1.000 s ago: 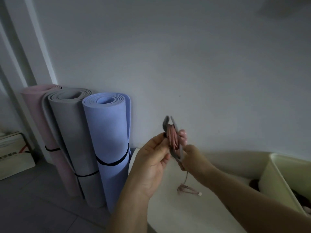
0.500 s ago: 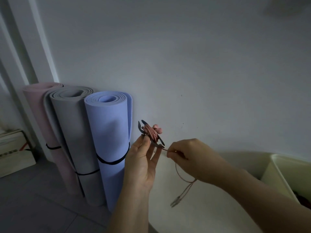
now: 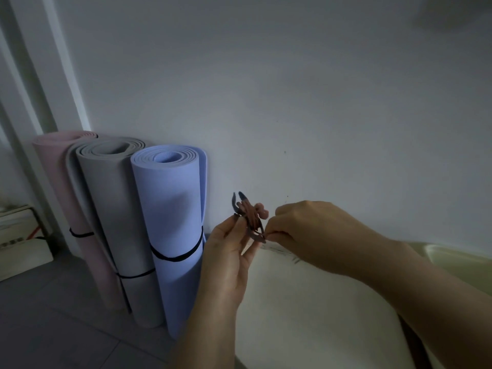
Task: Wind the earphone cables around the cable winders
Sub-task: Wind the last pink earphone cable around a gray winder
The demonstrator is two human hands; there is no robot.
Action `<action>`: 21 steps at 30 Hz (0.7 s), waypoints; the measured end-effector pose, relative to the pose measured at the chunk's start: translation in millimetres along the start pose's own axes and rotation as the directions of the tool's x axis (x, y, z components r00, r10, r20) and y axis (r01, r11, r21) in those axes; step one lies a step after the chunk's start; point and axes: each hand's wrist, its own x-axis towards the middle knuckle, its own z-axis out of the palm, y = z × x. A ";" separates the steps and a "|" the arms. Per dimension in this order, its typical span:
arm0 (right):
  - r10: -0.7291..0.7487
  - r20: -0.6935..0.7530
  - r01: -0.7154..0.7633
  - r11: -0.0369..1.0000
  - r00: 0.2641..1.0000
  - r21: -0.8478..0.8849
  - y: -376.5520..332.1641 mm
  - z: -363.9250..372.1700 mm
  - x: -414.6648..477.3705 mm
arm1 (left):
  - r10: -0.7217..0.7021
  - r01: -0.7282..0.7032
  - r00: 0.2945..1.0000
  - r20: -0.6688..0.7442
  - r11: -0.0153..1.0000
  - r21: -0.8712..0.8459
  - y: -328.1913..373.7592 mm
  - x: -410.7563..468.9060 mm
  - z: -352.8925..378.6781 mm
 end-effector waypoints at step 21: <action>0.151 -0.052 -0.133 0.958 0.987 0.252 56.3 -31.4 -3.8 | -0.025 -0.220 0.947 0.321 0.677 0.702 -3.6 -4.3 -7.4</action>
